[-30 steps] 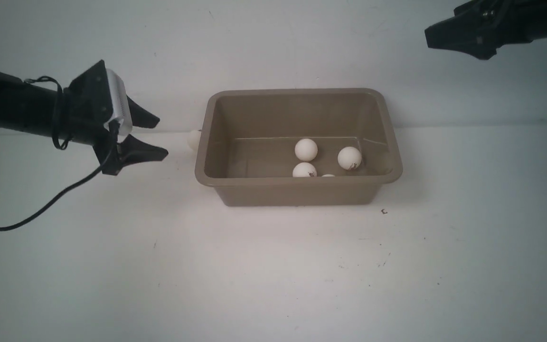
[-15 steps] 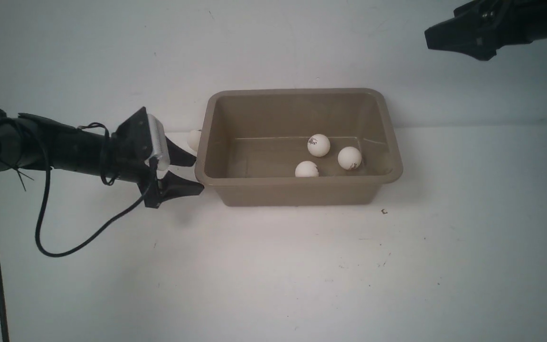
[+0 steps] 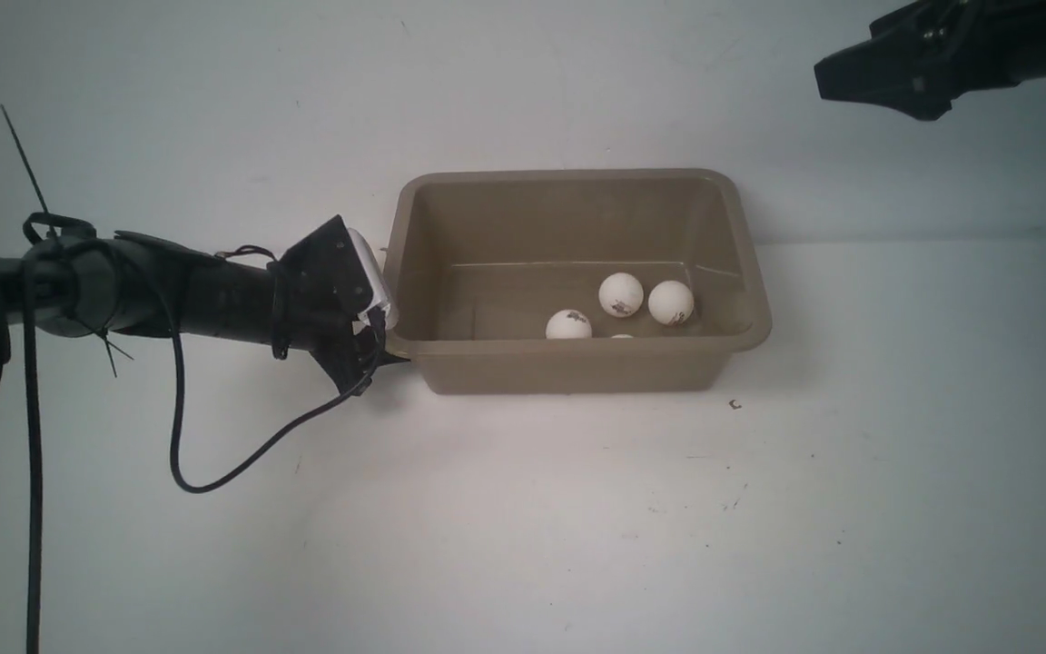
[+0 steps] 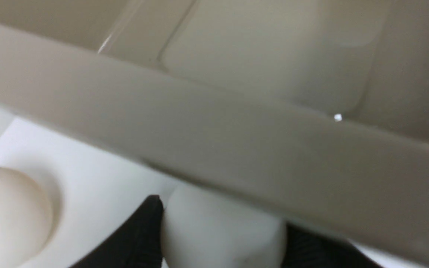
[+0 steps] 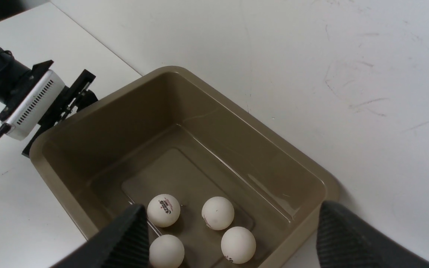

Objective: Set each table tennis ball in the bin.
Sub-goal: Use the left arm to clamp the table tennis ball closest to it, then use the left arm to put the table tennis ball into the box

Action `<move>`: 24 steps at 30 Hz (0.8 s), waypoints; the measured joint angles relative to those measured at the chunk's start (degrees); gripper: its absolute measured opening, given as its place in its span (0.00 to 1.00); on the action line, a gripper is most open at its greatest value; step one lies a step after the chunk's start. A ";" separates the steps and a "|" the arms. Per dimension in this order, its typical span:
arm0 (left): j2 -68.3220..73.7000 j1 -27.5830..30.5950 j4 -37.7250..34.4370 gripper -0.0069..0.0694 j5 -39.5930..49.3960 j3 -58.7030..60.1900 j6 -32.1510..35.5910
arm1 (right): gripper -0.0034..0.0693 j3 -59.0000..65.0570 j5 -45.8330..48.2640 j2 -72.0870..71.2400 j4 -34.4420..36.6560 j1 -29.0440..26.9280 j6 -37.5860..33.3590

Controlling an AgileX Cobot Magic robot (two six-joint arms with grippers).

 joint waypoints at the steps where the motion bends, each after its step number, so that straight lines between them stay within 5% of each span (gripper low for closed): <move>1: -0.47 0.47 1.33 0.56 0.37 0.00 -0.43 | 0.80 0.00 0.09 0.00 0.00 0.00 0.00; 9: -5.26 7.55 7.20 0.56 9.16 0.10 -4.80 | 0.80 0.00 0.11 0.00 -0.04 0.00 0.00; 14: -7.28 10.14 1.78 0.56 17.55 0.10 -2.47 | 0.80 0.00 0.11 0.00 -0.04 0.00 0.00; 19: -7.91 5.41 -7.91 0.56 23.16 -0.95 5.53 | 0.80 0.00 0.11 0.07 -0.26 0.00 0.22; 24: -6.68 -4.41 -9.78 0.56 11.31 -4.25 7.81 | 0.80 0.00 0.18 0.28 -0.25 0.00 0.38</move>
